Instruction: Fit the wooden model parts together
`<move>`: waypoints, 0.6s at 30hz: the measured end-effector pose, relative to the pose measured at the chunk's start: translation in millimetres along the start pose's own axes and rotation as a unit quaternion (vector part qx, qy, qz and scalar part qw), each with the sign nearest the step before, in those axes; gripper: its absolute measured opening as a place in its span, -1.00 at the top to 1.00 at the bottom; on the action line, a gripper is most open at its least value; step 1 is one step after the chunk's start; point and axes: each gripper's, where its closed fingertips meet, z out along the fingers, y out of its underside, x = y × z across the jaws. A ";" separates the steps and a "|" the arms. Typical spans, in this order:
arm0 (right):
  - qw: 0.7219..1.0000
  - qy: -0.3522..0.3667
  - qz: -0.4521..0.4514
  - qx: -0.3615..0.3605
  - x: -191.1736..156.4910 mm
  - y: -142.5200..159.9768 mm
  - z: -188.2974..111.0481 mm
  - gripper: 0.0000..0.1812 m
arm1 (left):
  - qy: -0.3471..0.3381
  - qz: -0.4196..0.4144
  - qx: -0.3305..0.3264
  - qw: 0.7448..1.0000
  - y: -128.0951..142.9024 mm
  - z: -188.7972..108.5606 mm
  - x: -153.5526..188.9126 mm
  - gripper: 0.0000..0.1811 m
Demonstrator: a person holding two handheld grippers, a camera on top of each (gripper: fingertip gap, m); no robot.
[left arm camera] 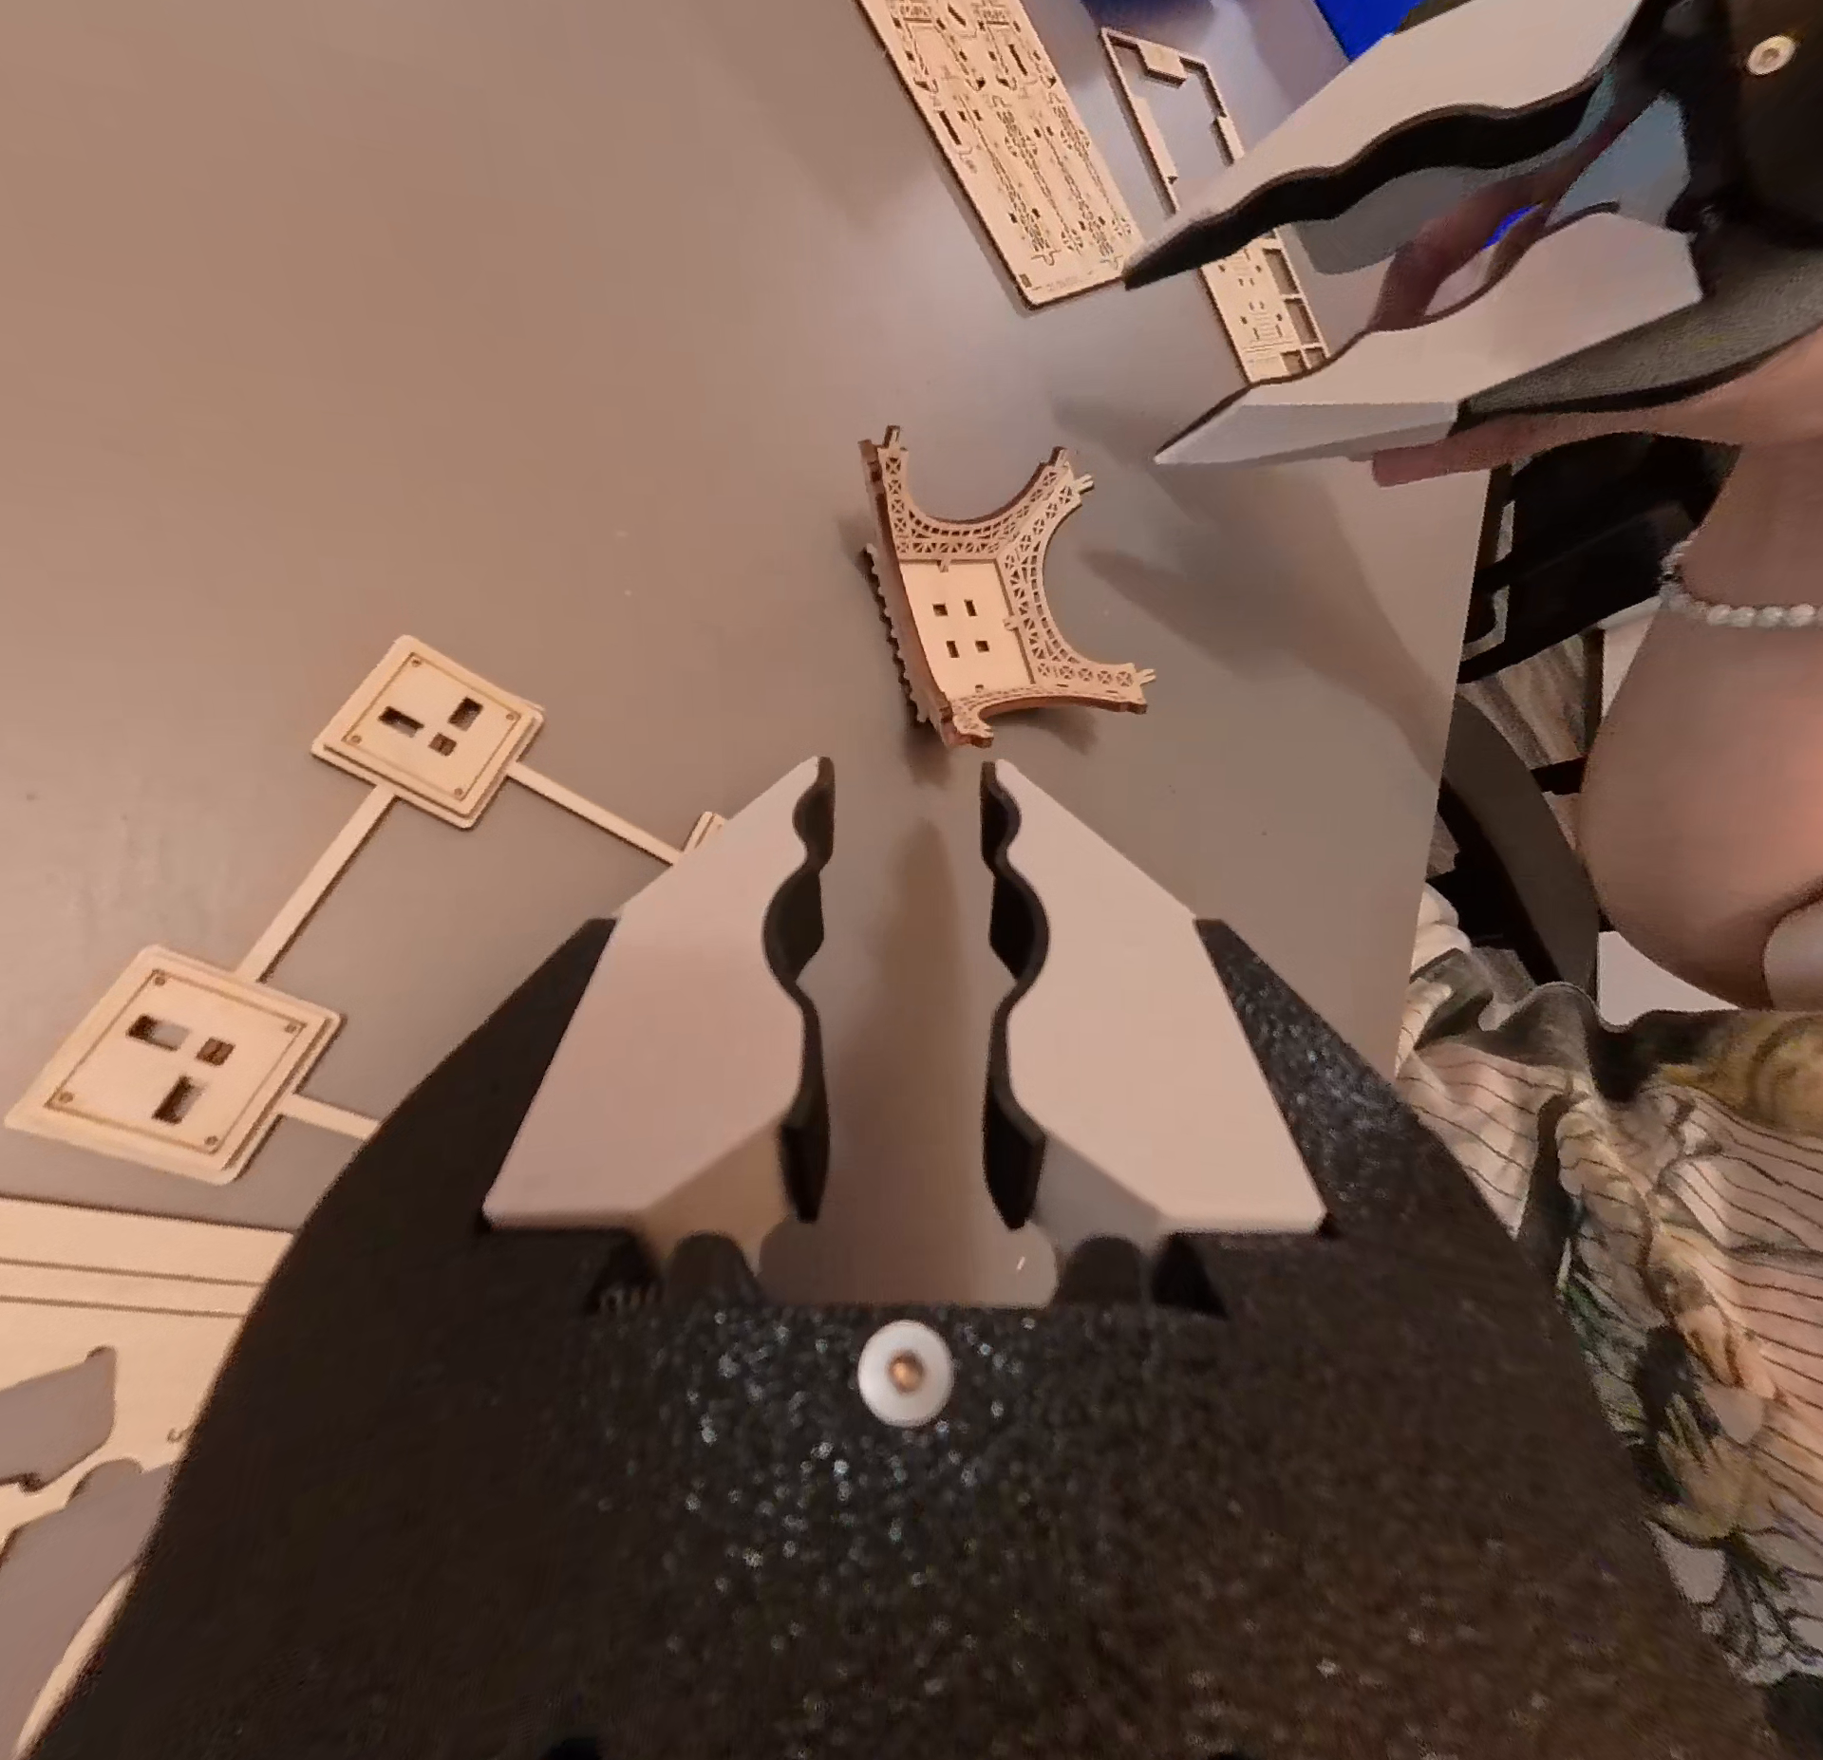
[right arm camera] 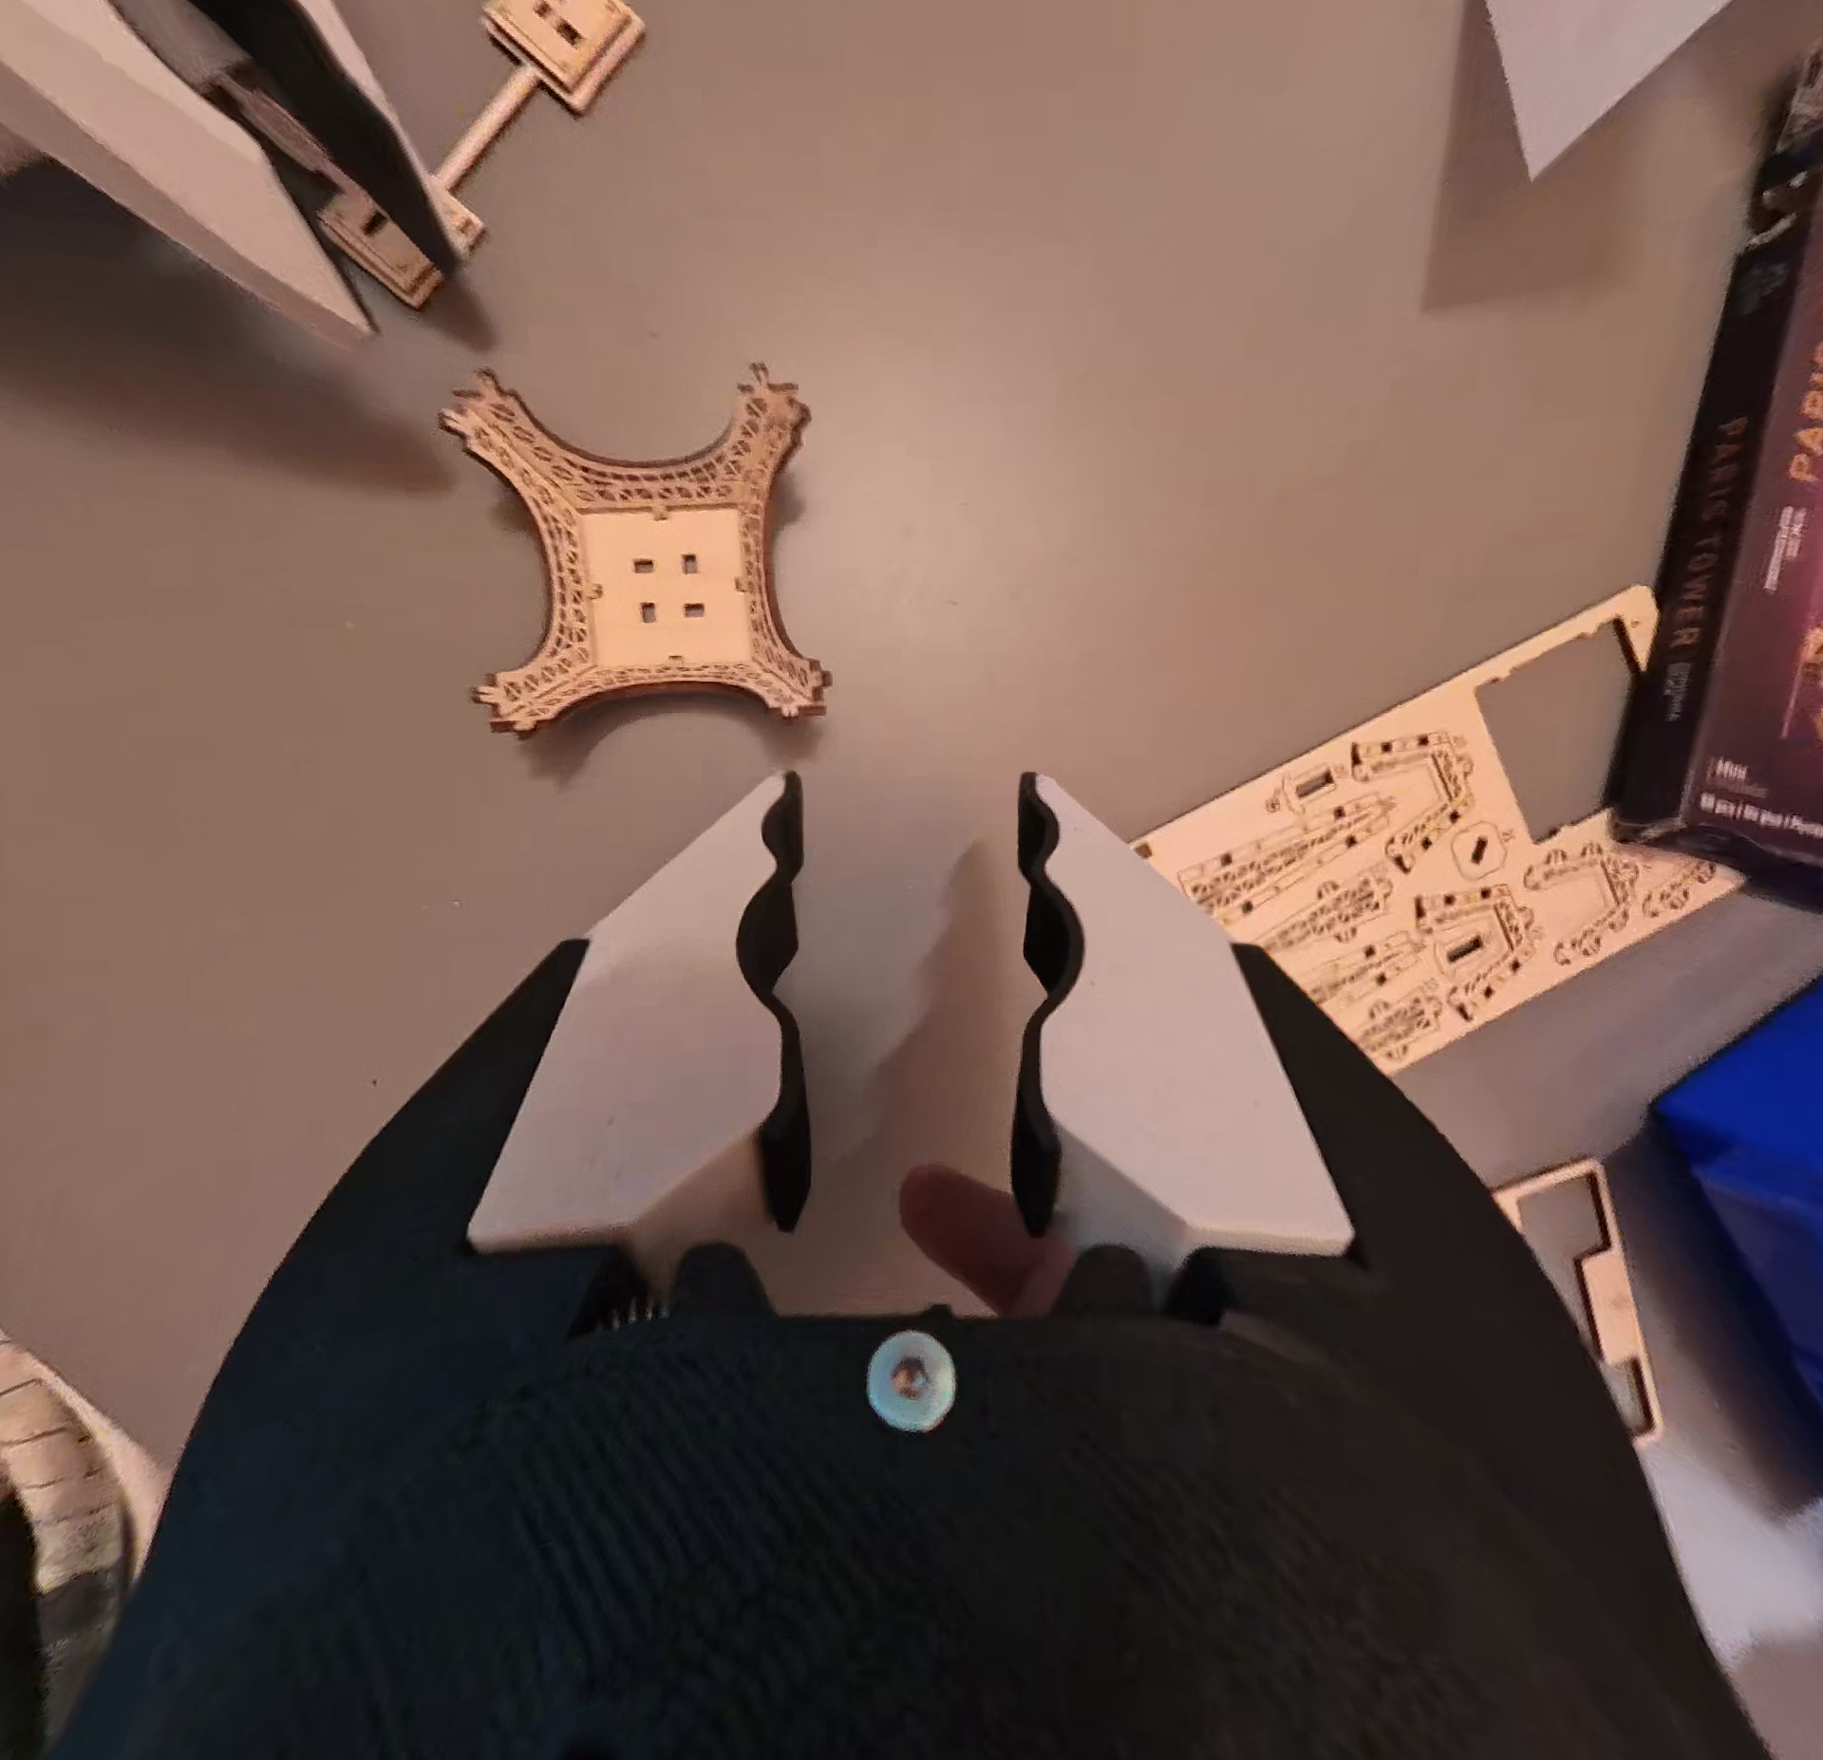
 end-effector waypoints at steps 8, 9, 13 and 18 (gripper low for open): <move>0.986 -0.161 0.043 0.004 -20.4 -20.0 13.6 0.52 | 0.005 -0.001 0.005 1.000 -1.4 -0.1 -0.6 0.71; 0.982 -0.182 0.055 0.000 -22.3 -24.8 13.4 0.56 | 0.004 -0.005 0.006 1.000 -1.4 -0.4 -1.8 0.71; 0.974 -0.198 0.046 -0.096 -23.8 -20.7 24.1 0.55 | 0.008 -0.004 0.007 1.000 -1.4 -1.1 -0.7 0.71; 0.972 -0.187 0.024 -0.141 -24.3 -25.9 42.0 0.57 | 0.011 -0.002 0.009 1.000 -1.7 -1.7 2.4 0.71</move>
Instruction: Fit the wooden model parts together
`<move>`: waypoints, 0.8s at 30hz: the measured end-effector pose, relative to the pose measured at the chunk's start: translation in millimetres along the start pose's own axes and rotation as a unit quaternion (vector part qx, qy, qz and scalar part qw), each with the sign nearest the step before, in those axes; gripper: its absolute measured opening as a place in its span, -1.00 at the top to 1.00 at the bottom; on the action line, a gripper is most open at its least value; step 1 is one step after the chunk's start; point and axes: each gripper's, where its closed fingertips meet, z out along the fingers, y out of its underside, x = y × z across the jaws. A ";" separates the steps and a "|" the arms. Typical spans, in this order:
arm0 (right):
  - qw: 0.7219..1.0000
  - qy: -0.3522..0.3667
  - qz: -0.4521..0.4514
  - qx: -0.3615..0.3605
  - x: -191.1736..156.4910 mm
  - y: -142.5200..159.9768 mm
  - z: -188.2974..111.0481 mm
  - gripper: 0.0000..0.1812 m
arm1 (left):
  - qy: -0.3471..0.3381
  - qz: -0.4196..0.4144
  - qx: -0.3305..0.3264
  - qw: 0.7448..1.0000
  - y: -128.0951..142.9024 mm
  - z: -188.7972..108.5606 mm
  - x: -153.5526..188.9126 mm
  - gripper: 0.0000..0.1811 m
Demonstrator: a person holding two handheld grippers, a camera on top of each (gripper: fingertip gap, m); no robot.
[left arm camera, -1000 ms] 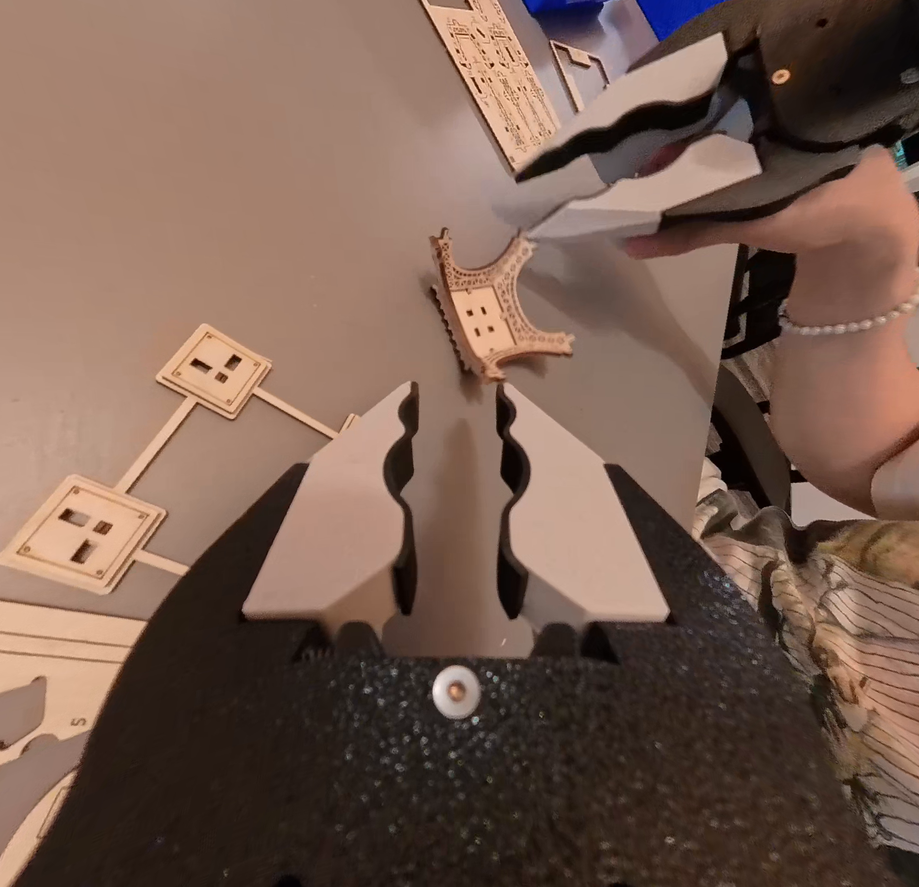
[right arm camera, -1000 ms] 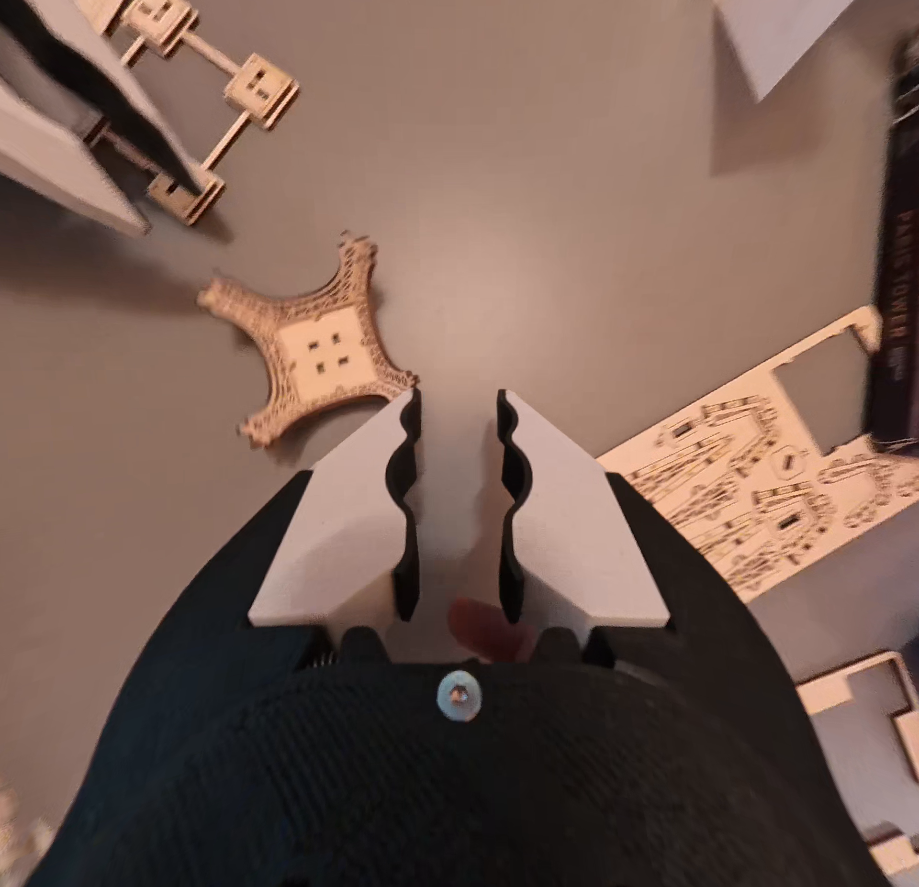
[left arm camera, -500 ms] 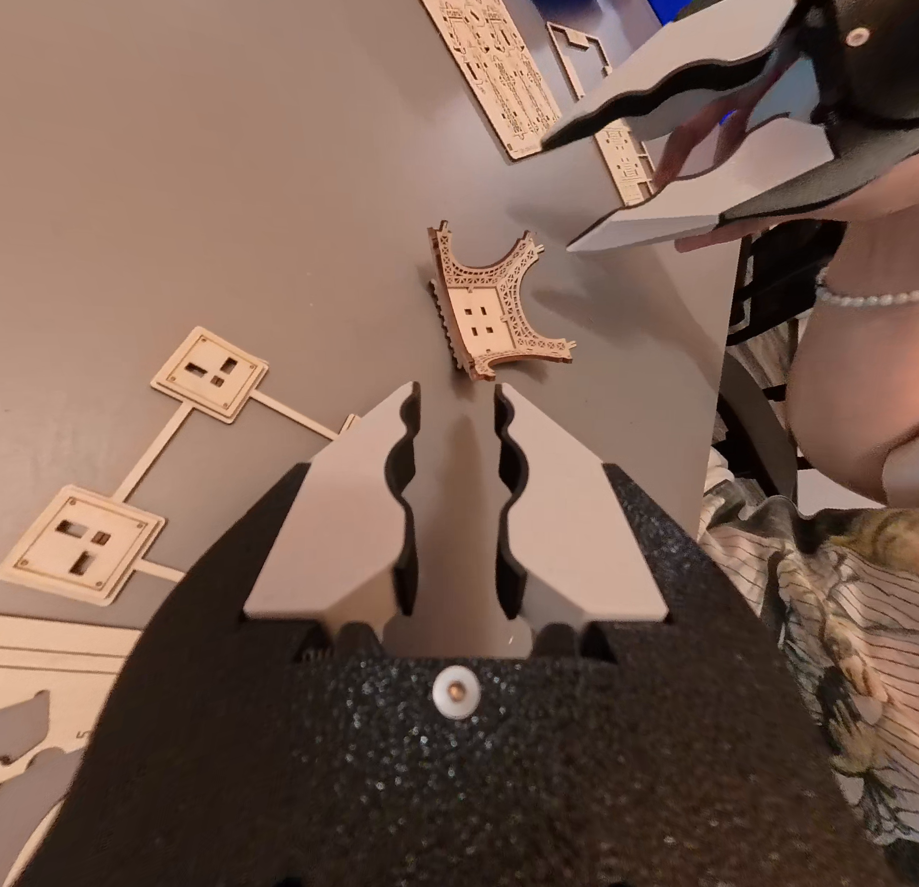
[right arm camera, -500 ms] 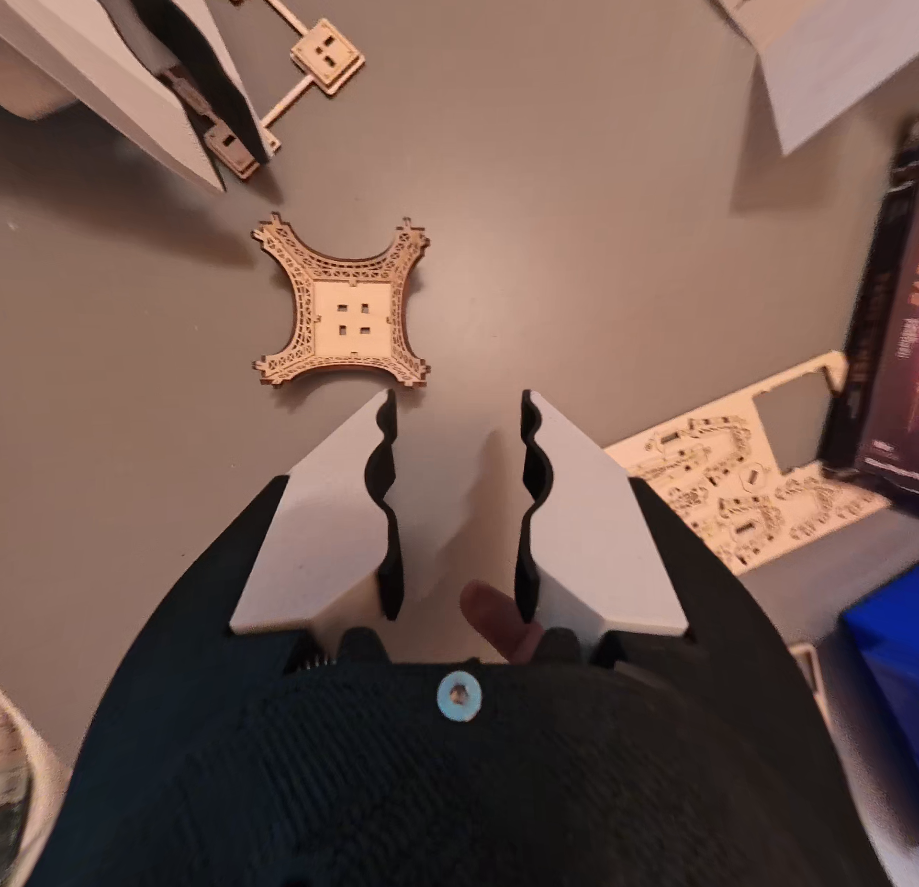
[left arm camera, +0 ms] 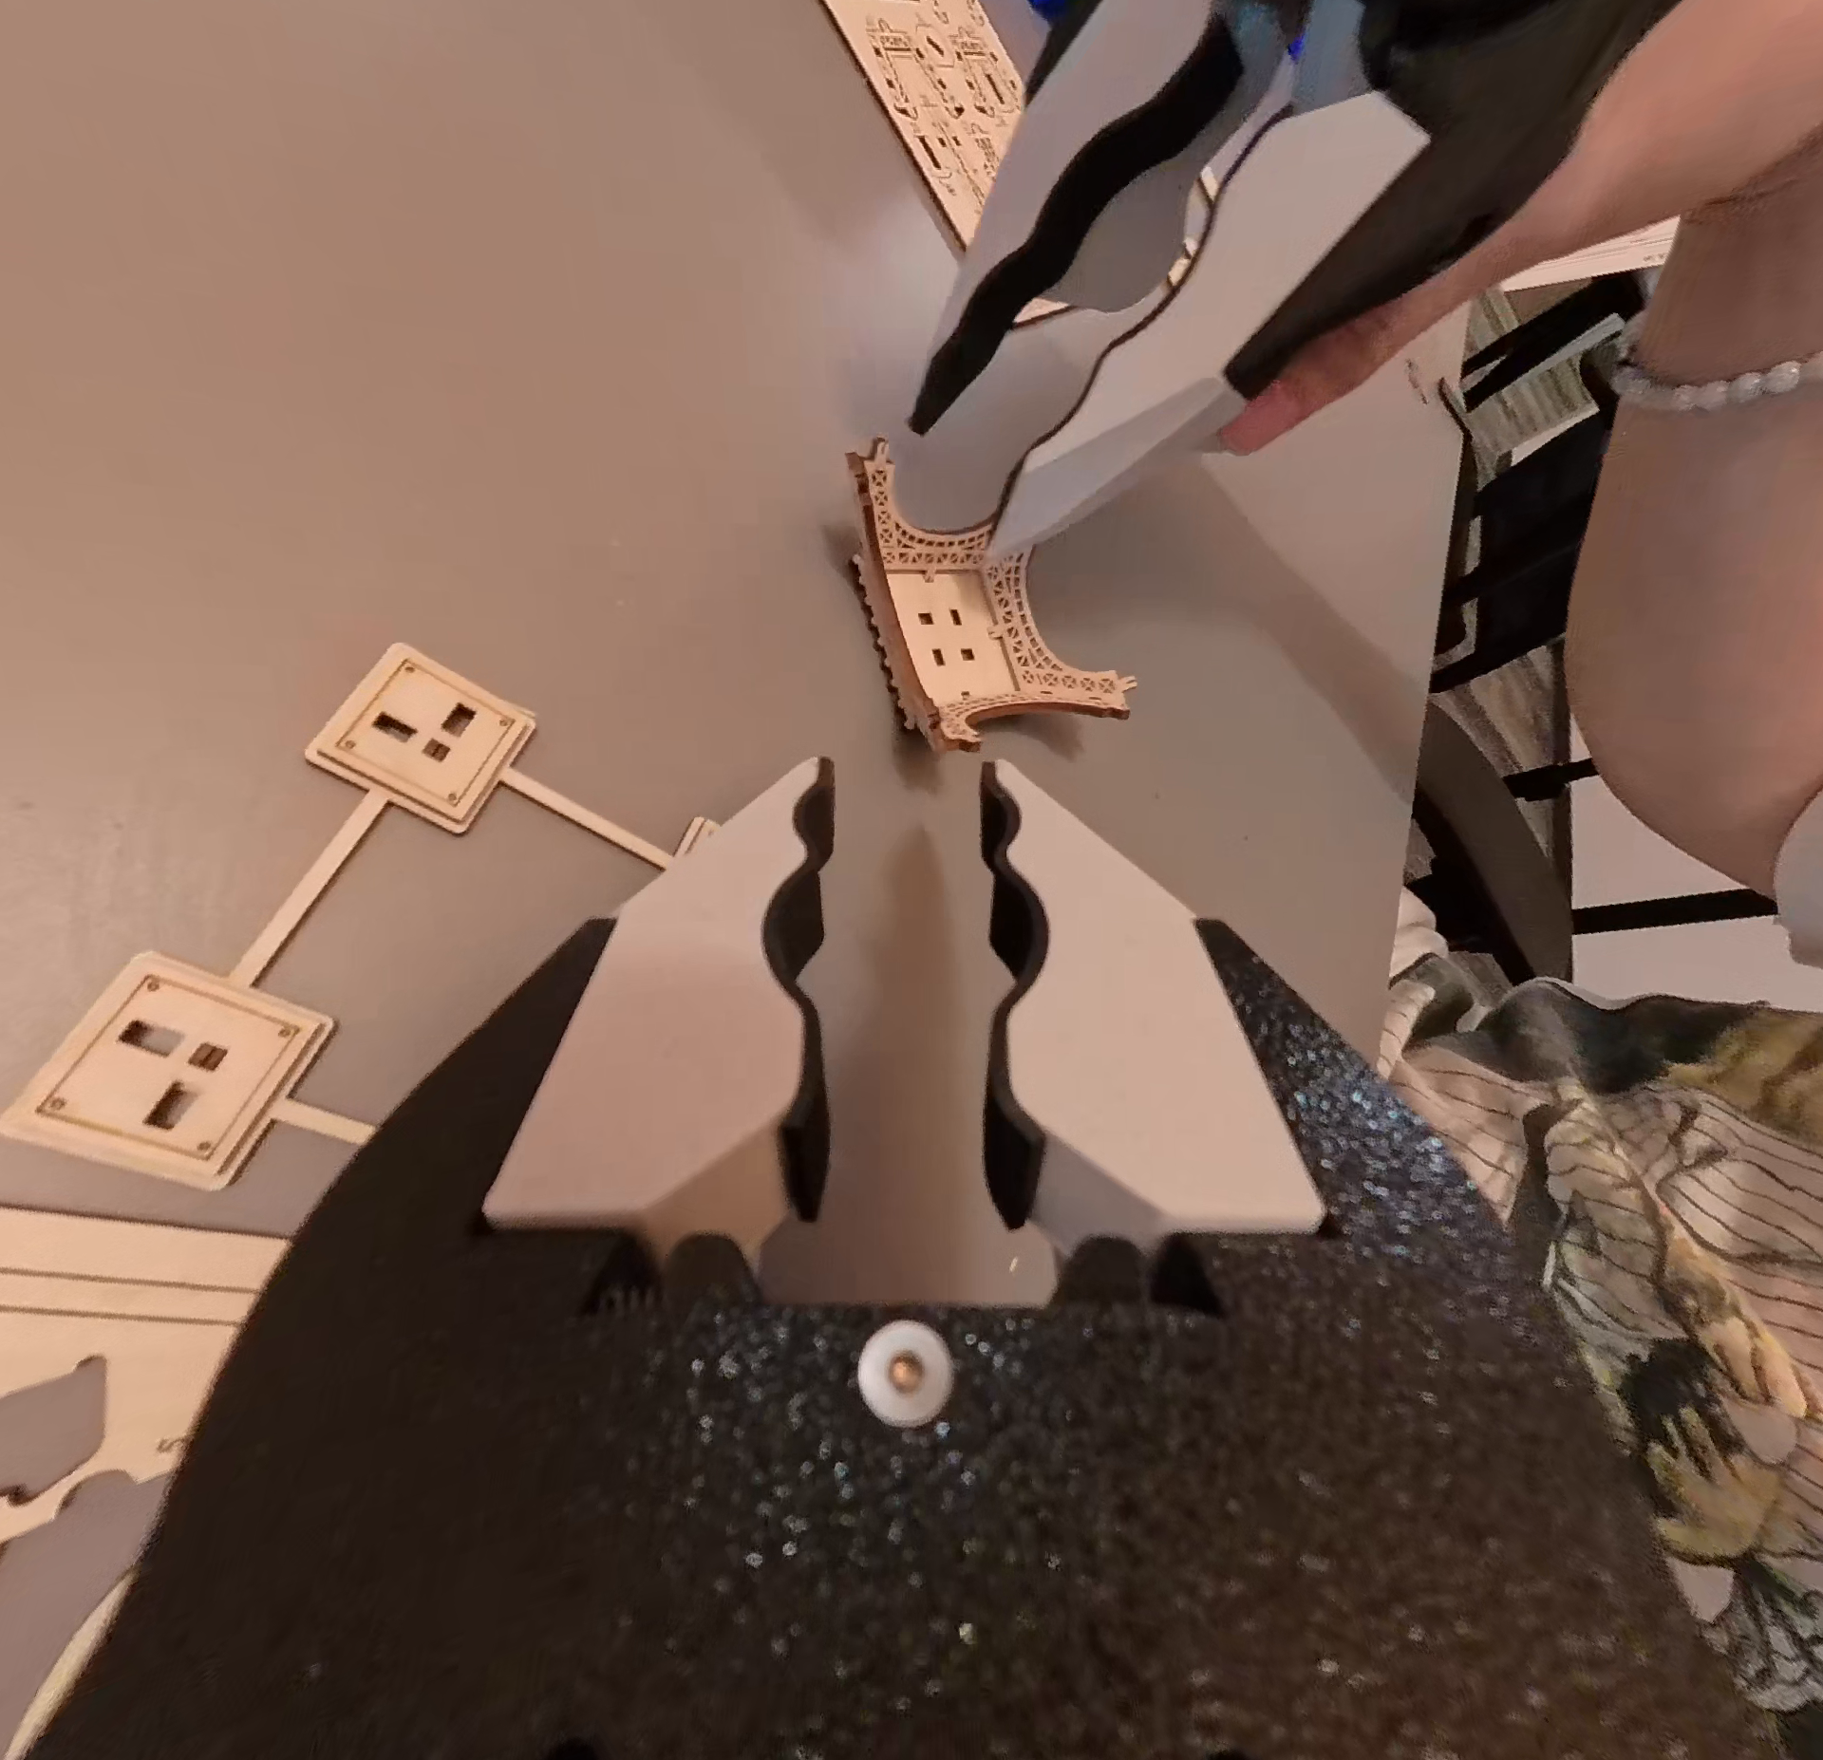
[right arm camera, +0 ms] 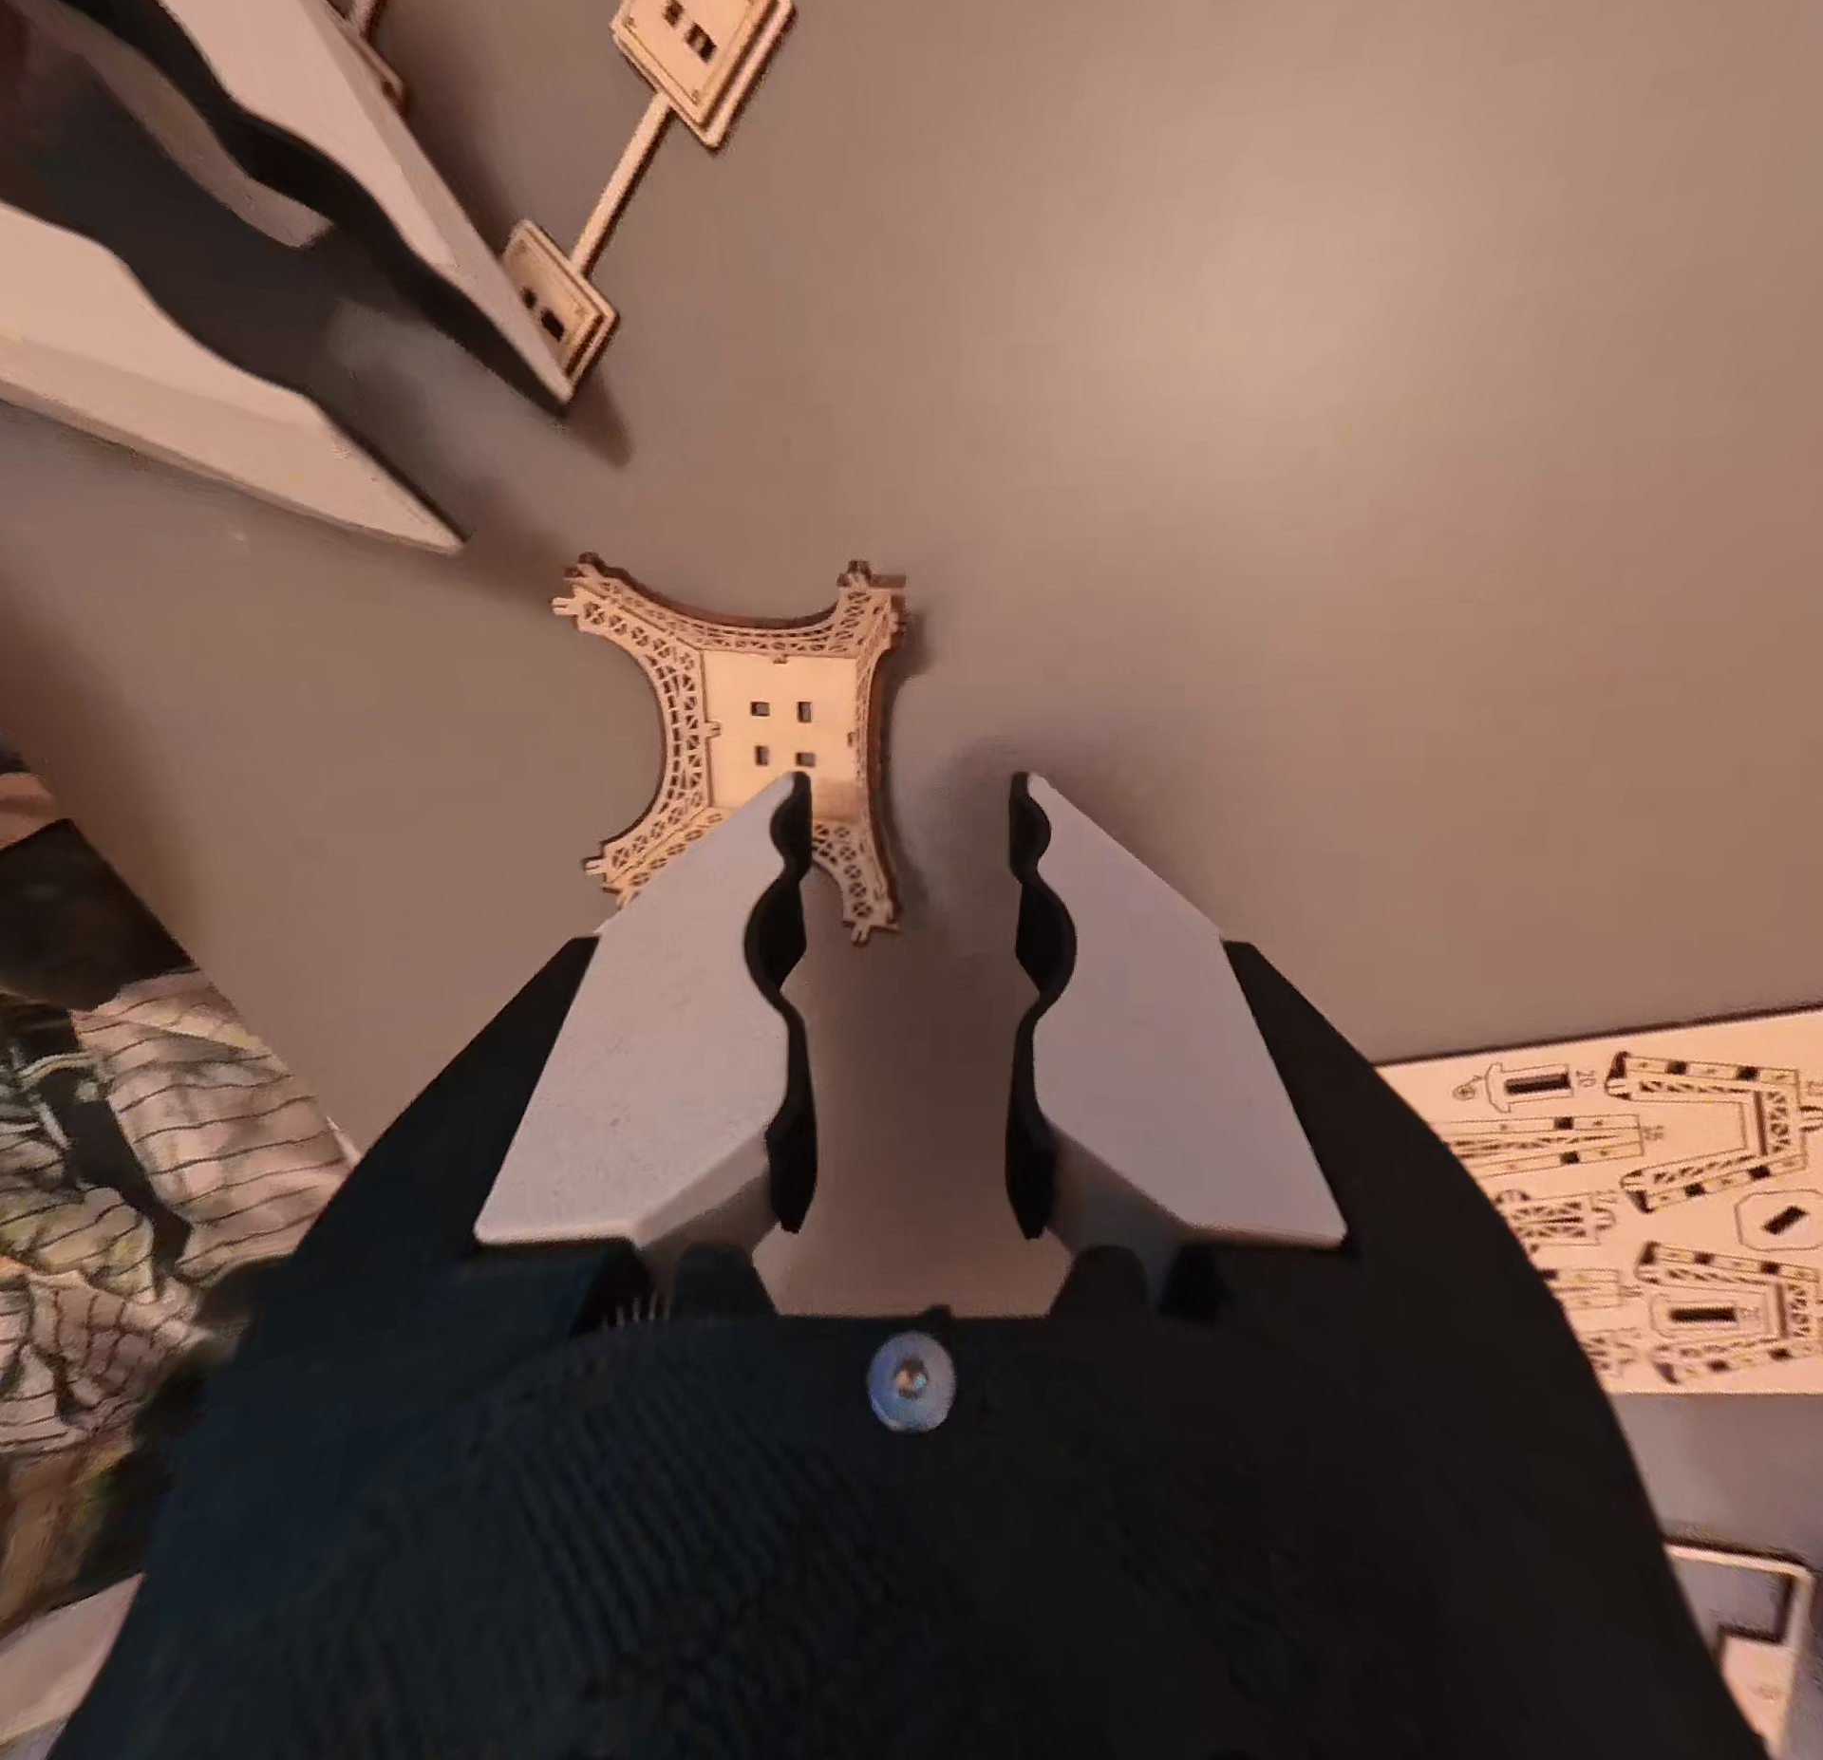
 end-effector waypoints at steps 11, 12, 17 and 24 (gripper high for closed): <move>0.998 -0.043 -0.034 0.016 -12.9 -8.7 12.2 0.99 | -0.015 -0.009 0.041 0.999 -11.5 -13.3 -7.6 0.71; 0.998 -0.046 -0.029 0.029 -12.8 -9.4 11.8 0.99 | -0.020 -0.010 0.045 0.999 -12.5 -14.9 -9.8 0.71; 0.989 -0.073 -0.002 0.129 -16.4 -20.1 0.9 0.99 | -0.039 -0.014 0.069 0.997 -18.6 -22.9 -18.6 0.72; 0.834 -0.080 0.102 0.537 -14.3 -80.4 -117.4 0.99 | -0.049 -0.006 0.107 0.993 -30.0 -33.5 -21.3 0.72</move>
